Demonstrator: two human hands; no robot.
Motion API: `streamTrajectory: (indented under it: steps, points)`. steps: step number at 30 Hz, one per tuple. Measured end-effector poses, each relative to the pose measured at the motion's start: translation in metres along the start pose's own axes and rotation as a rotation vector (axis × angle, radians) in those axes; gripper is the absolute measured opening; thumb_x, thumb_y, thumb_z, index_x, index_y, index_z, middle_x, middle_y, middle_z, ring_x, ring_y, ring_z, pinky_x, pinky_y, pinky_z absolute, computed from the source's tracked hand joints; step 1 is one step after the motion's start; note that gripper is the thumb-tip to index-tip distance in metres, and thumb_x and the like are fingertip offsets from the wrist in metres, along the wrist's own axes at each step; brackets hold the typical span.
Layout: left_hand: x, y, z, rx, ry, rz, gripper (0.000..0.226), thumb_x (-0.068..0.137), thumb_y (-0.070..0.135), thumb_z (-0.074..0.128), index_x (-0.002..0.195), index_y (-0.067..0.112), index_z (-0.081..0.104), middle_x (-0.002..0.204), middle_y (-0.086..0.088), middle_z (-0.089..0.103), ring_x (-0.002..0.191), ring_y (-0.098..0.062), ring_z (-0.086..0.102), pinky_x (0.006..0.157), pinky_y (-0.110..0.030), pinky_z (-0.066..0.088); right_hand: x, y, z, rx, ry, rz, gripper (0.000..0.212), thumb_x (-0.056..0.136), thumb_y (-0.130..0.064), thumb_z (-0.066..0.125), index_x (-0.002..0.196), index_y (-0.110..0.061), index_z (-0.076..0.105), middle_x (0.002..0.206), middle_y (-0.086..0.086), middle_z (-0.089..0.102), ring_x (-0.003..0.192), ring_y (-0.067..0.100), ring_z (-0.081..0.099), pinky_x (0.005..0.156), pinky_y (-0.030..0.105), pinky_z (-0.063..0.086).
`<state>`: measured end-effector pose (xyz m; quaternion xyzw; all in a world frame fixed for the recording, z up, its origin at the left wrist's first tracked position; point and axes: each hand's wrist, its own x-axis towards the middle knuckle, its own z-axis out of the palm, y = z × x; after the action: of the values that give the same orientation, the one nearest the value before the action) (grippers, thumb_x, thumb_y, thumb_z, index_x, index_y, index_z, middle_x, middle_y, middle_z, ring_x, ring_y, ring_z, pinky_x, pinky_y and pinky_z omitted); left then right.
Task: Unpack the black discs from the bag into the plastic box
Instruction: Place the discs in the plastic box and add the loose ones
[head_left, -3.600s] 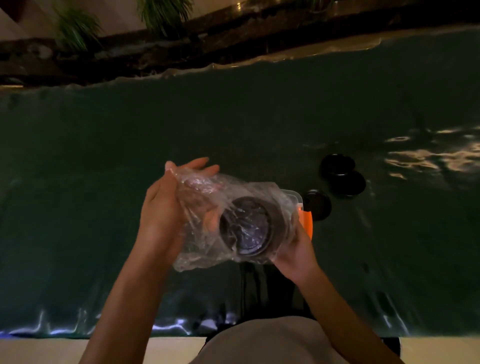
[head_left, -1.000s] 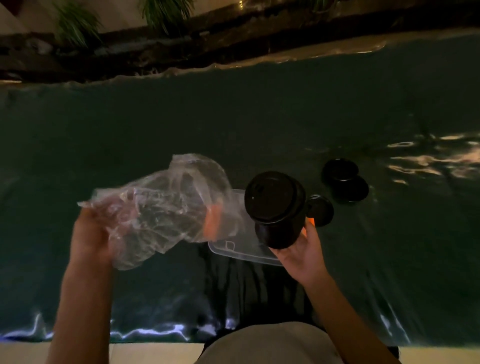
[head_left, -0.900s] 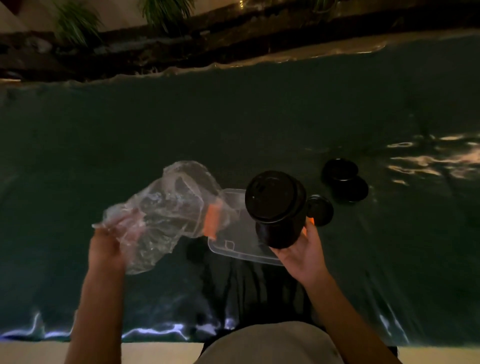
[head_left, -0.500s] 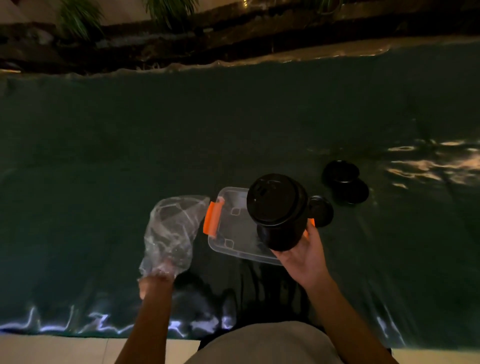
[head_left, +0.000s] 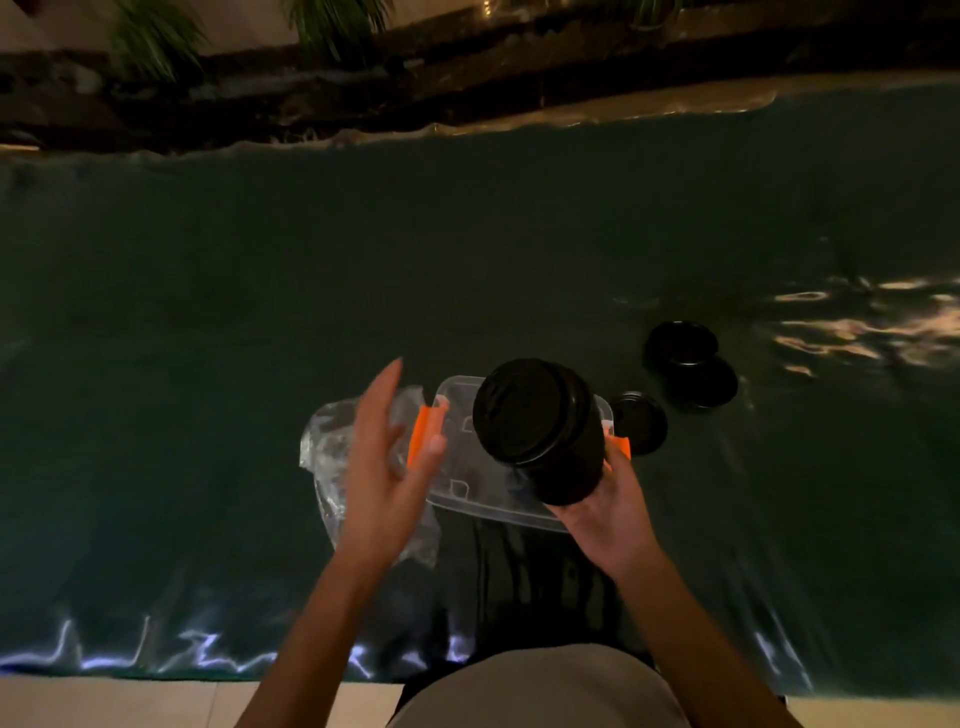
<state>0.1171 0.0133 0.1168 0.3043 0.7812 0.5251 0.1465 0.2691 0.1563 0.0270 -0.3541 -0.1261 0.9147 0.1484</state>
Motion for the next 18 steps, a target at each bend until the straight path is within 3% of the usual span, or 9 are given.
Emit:
streamTrajectory:
  steps: [4,7,9,13,18]
  points:
    - [0.015,0.041,0.025,0.042,-0.24,0.163,0.086,0.07,0.07,0.057,0.143,0.045,0.017,0.156,0.014,0.017,0.144,-0.007,0.017,0.111,-0.034,0.03,-0.003,-0.001,0.003,-0.106,-0.003,-0.055,0.054,0.072,-0.045,0.062,0.119,-0.018,0.063,0.124,0.012,0.064,0.115,0.029,0.06,0.093,0.046,0.048]
    - [0.016,0.046,0.034,0.177,-0.322,0.217,0.089,0.067,0.065,0.063,0.142,0.046,0.02,0.157,0.011,0.014,0.143,-0.006,0.018,0.113,-0.04,0.031,-0.006,-0.005,0.005,-0.142,0.004,-0.06,0.044,0.08,-0.043,0.053,0.115,-0.02,0.066,0.119,0.009,0.068,0.111,0.024,0.063,0.092,0.041,0.048]
    - [0.014,0.043,0.036,0.224,-0.337,0.228,0.079,0.072,0.056,0.064,0.14,0.046,0.025,0.156,0.011,0.019,0.14,-0.005,0.023,0.113,-0.041,0.032,-0.007,-0.007,0.004,-0.161,0.028,-0.063,0.042,0.079,-0.041,0.055,0.114,-0.02,0.067,0.118,0.01,0.069,0.11,0.024,0.064,0.089,0.04,0.05]
    - [0.012,0.036,0.036,0.316,-0.328,0.22,0.065,0.075,0.056,0.058,0.135,0.041,0.037,0.145,0.014,0.031,0.131,0.0,0.028,0.107,-0.021,0.025,-0.01,-0.012,0.005,-0.25,0.028,-0.098,0.035,0.075,-0.039,0.062,0.104,-0.023,0.071,0.111,0.009,0.072,0.105,0.022,0.067,0.077,0.034,0.057]
    - [0.014,0.024,0.038,0.27,-0.285,0.086,0.057,0.076,0.054,0.054,0.126,0.026,0.052,0.134,0.007,0.046,0.124,-0.012,0.043,0.106,-0.041,0.038,-0.009,-0.015,0.012,-0.518,0.182,-0.211,0.016,0.081,-0.037,0.063,0.094,-0.032,0.071,0.103,0.005,0.073,0.097,0.019,0.069,0.078,0.033,0.053]
